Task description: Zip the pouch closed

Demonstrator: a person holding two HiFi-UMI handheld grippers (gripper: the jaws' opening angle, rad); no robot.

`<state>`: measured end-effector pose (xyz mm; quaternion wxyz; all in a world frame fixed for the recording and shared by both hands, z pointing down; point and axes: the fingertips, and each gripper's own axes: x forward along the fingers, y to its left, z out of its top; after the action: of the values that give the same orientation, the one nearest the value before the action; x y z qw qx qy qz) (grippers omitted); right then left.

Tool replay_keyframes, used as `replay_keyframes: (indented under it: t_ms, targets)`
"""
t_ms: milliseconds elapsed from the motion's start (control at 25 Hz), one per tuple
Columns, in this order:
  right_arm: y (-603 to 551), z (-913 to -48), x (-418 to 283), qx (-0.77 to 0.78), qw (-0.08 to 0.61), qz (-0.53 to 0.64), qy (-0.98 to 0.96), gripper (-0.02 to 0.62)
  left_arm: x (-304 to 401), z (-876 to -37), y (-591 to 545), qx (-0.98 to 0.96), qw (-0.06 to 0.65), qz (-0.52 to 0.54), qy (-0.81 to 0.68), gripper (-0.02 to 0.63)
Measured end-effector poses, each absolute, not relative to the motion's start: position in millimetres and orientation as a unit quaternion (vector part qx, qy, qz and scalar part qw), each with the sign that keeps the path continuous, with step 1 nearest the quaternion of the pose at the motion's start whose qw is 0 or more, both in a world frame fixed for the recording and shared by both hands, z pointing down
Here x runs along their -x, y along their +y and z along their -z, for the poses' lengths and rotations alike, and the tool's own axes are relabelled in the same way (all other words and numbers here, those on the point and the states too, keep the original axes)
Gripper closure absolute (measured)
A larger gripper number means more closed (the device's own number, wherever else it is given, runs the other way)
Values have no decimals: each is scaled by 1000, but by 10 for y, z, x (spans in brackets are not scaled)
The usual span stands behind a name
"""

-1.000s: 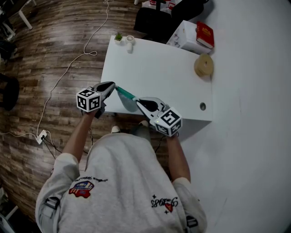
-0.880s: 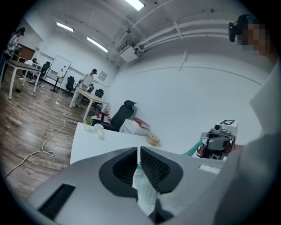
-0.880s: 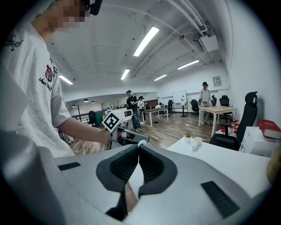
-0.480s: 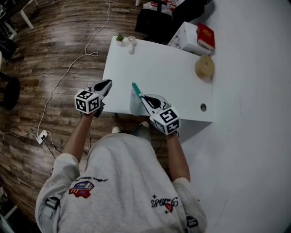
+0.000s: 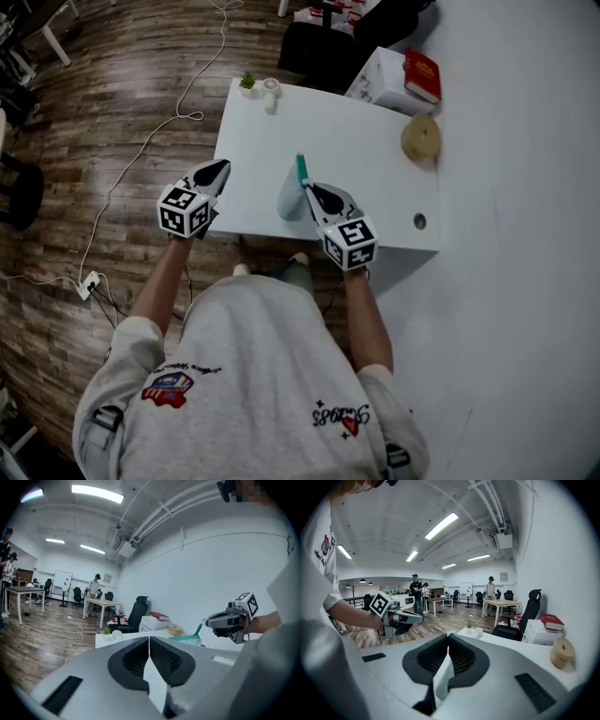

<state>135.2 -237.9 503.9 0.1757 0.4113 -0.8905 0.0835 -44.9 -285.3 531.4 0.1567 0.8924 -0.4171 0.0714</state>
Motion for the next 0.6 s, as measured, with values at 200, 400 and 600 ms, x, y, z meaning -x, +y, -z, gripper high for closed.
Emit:
replay_keyframes:
  t_ms: [200,400,600]
  targets:
    - [-2477,-4794,-1471,-450,155,-67,-877,580,421,-5281,-2849,-892,147,-82,-418,597]
    - [-2547,-4522,-1610,-482,111,-57,-867,580,388,-5190,-2849,-894,131,-82,-420,597]
    - [-2542,-4281,-1766,-512,64,-28,-856,580,343,-5109,-2833,-896,118,-81,-420,597]
